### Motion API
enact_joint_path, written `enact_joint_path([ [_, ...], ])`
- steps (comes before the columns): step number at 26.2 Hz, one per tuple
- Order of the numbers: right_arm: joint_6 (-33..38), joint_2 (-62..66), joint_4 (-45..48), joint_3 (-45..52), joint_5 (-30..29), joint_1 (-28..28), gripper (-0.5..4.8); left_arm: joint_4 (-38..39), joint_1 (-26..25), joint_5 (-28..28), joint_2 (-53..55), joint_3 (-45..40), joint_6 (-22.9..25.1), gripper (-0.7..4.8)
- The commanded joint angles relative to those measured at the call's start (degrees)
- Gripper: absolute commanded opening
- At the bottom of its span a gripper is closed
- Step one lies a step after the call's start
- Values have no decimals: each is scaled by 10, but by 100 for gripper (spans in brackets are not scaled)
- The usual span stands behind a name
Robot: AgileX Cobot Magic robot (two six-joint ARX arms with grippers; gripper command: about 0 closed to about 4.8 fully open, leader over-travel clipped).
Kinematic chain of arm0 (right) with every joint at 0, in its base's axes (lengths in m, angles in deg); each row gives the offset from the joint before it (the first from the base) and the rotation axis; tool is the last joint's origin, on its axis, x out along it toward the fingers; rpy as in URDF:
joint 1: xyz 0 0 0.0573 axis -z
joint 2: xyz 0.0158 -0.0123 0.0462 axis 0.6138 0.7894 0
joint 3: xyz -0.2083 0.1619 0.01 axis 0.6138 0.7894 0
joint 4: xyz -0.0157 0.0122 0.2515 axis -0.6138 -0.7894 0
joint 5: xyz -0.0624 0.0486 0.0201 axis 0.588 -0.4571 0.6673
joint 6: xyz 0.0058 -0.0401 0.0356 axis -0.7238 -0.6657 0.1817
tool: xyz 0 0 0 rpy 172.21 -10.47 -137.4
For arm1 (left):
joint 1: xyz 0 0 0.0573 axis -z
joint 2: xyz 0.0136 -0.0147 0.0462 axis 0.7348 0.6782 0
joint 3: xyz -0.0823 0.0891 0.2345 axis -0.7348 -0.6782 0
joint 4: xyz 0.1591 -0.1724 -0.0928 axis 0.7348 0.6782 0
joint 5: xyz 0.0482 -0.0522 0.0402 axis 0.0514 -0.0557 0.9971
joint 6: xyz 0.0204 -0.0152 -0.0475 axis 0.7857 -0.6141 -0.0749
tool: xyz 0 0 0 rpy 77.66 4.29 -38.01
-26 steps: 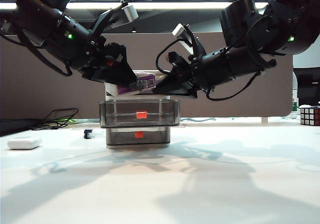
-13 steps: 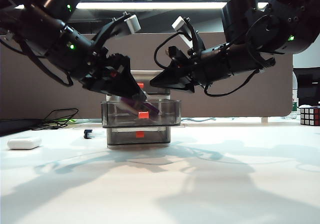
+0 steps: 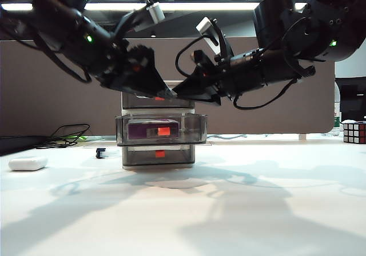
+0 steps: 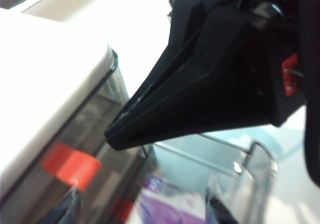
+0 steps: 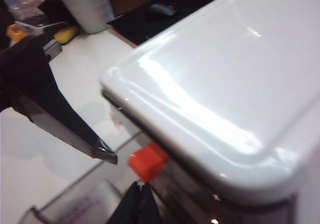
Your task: Open the second layer of the drawer on the table, pick up a pack of napkins on the table and put it in, and finally close the drawer.
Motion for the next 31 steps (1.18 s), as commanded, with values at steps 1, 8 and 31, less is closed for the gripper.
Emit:
enact_joint_path([
  [1,2,-26,12,-4,-31,-2,-5,91,1,23,-50,6,-2,247],
  [8,-10,-52,-18,-53,3,-4,-5,250,1,-116,-120,6,-2,16],
  [31,-82,35,-178,-206,73,-8,-5,111,5,0,27,6,-69,-6],
])
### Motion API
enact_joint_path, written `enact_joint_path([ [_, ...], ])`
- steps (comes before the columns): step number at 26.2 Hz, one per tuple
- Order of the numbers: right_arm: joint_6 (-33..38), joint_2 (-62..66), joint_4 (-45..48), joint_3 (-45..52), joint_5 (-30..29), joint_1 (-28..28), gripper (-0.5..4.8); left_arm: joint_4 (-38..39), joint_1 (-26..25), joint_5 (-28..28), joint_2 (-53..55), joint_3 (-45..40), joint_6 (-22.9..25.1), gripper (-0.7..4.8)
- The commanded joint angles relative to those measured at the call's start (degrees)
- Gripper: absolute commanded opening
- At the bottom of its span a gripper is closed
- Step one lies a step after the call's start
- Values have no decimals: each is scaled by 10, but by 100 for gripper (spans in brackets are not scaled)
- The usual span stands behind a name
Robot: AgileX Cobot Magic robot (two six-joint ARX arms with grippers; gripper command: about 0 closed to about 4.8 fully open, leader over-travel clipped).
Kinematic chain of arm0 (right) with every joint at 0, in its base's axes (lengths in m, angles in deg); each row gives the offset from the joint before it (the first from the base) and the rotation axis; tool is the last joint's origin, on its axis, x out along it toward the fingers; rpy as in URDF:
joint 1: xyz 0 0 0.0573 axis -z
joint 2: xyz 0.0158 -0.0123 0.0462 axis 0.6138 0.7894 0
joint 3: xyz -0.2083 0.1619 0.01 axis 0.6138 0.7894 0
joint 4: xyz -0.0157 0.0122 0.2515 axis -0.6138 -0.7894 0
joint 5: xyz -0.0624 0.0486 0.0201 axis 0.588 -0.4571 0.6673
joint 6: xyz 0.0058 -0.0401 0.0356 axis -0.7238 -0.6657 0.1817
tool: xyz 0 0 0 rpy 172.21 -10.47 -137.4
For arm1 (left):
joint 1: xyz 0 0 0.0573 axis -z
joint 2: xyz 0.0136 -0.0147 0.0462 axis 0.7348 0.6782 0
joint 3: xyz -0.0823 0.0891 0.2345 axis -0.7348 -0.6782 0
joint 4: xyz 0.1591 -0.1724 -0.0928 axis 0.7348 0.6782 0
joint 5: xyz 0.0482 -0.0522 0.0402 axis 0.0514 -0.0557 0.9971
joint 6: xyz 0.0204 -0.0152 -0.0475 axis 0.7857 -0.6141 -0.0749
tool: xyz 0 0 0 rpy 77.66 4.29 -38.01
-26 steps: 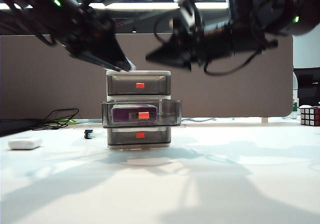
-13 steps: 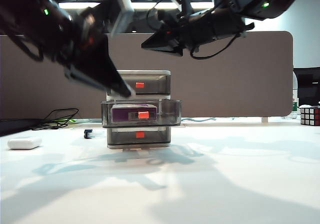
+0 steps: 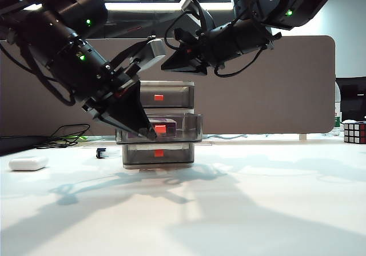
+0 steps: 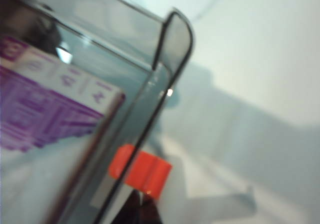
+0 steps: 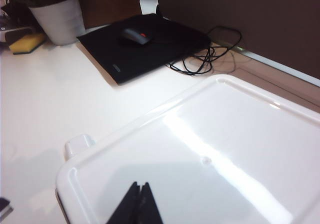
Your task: Open the second layer of the drawer on the table, pick up a pack of napkins on the table and put it in, and finally close the drawer.
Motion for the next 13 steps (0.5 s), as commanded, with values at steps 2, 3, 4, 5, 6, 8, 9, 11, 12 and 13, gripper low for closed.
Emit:
enact_joint_path([
  [2,-4,3,-7,-2,21,-1,-5,-57,-1,55,-1,1,-12,-6],
  [3,-4,5,-9,-2,25,-1,-5,-62,-1,62,-1,1,-12,-6],
  [4,-4,5,-18,-2,35,-1,-5,-67,-1,75,-1,1,-12,-6],
  [5,-4,6,-25,-2,47,-1,-5,-71,-1,83,-1,1,-12,-6],
  [6,-5,6,-30,-2,55,-1,-5,-76,-1,90,-1,1,-12,-6],
  [8,-4,10,-37,-2,63,-2,-5,-90,-1,111,-1,1,-12,-6],
  [9,-5,11,-39,-2,63,-2,-5,-98,-1,121,-1,1,-12,-6],
  [11,-5,12,-41,-2,63,-2,-5,-116,-1,134,-1,1,-12,-6],
  [12,-5,12,-41,-2,63,-2,-5,-124,-1,139,-1,1,-12,-6],
  [13,-5,13,-41,-2,63,-2,-5,-135,-1,145,-1,1,-12,-6],
])
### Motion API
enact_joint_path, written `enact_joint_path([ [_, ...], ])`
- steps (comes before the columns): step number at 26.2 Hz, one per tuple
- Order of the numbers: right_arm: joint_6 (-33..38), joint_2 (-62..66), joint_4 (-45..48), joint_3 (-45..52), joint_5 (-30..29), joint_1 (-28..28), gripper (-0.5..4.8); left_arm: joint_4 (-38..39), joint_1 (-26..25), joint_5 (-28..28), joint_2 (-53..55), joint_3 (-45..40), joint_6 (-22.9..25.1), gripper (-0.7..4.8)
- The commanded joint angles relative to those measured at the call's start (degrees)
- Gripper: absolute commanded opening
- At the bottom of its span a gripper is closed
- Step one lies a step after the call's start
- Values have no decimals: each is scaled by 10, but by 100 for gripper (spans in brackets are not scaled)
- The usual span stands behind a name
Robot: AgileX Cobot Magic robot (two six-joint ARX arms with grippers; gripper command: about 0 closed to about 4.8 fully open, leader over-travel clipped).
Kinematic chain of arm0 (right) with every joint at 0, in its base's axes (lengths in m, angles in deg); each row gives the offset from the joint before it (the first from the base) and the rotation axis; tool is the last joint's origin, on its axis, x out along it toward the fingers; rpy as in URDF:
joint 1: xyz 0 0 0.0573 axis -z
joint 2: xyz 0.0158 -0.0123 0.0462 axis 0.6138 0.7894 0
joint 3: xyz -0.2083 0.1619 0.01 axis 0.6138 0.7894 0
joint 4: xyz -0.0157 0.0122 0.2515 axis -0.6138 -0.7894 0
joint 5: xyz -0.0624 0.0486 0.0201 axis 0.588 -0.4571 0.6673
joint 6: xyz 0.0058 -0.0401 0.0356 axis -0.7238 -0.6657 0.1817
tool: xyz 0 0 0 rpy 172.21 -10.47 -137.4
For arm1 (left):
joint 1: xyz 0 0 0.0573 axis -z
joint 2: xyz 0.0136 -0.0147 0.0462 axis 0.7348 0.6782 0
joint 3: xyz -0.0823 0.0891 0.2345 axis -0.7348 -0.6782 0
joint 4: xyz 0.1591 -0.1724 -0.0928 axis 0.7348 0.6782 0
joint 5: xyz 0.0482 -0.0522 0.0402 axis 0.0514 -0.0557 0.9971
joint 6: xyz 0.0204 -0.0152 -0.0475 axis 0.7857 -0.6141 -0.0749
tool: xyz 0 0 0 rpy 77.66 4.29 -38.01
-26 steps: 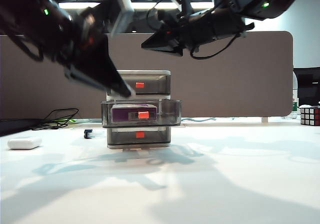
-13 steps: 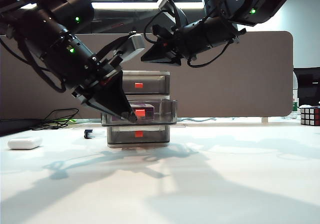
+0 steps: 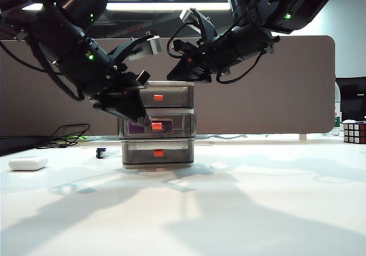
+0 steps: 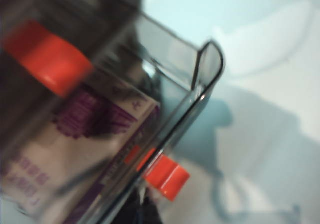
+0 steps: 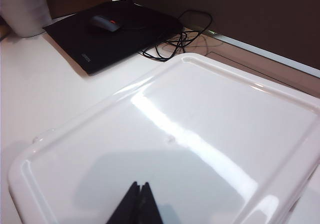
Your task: Open the second layer of the drawer on the table, pick up a pack of napkins on the table and put it in, and finally close the drawer.
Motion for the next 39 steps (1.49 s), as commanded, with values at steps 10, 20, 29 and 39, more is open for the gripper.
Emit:
enact_joint_path([
  [10,0,3,-18,0,0,-1,-5,-97,-1,48,31,1,2,-6],
  [20,-1,4,-31,0,0,-1,-5,-109,-1,8,16,1,16,-6],
  [29,-5,4,-31,0,0,-1,-5,-42,4,19,7,1,19,-6],
  [39,-27,-1,-53,0,-14,-3,-5,-142,5,134,42,1,43,-6],
])
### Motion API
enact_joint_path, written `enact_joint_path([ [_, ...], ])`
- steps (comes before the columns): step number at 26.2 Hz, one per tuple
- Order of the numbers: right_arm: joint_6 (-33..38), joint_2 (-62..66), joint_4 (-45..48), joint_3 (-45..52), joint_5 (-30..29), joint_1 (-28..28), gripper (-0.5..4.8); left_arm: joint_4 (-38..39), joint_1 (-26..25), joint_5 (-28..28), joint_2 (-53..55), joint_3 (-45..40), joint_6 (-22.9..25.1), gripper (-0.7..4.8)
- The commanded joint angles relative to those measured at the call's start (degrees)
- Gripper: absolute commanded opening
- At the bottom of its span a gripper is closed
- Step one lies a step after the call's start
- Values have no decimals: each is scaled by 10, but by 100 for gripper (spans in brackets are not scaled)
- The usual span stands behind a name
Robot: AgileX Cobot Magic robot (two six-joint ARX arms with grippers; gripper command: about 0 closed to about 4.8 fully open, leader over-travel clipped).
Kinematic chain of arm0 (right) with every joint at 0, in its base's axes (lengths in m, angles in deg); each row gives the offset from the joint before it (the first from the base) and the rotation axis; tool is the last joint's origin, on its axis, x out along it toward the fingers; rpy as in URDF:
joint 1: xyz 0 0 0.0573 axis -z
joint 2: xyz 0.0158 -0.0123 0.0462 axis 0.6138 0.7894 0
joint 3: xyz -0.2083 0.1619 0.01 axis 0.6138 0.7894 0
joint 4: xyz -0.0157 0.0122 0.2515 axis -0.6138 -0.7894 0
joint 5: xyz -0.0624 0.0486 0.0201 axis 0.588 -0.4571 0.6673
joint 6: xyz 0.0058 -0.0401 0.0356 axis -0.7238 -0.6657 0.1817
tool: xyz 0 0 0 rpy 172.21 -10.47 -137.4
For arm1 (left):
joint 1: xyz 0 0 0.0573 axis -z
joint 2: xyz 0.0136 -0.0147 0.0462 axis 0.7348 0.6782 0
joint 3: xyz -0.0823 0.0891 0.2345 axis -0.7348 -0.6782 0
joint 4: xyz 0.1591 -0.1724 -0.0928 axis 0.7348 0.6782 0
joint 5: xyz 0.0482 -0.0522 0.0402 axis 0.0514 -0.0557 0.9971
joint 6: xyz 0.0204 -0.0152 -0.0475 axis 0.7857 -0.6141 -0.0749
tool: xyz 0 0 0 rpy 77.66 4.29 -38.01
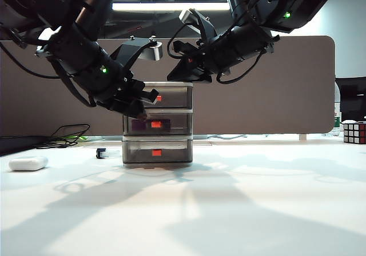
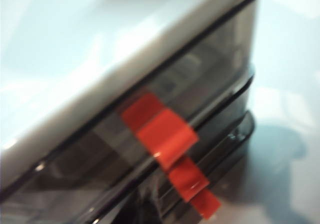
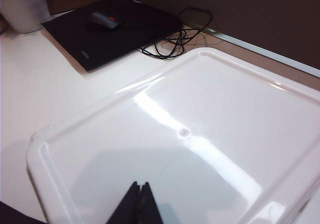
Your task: Open the second layer of the drawer on the table, pick up a pack of napkins on the table and put it in, and finally close the drawer.
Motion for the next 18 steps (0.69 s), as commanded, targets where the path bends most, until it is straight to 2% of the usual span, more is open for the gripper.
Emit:
enact_joint_path([
  [1,-21,-5,-34,4,-23,-2,-5,14,1,-1,-12,0,10,-6],
  [6,-48,-61,-65,4,-29,-3,-5,37,9,-7,-90,-43,8,-6],
  [12,-58,-169,-81,64,-15,-2,-5,40,8,-9,-272,-159,-31,-6],
  [14,-56,-263,-71,163,3,-3,-5,51,9,-19,-396,-238,-59,-6],
  [18,-29,-369,-53,279,19,-3,-5,70,9,-18,-535,-324,-111,-6],
])
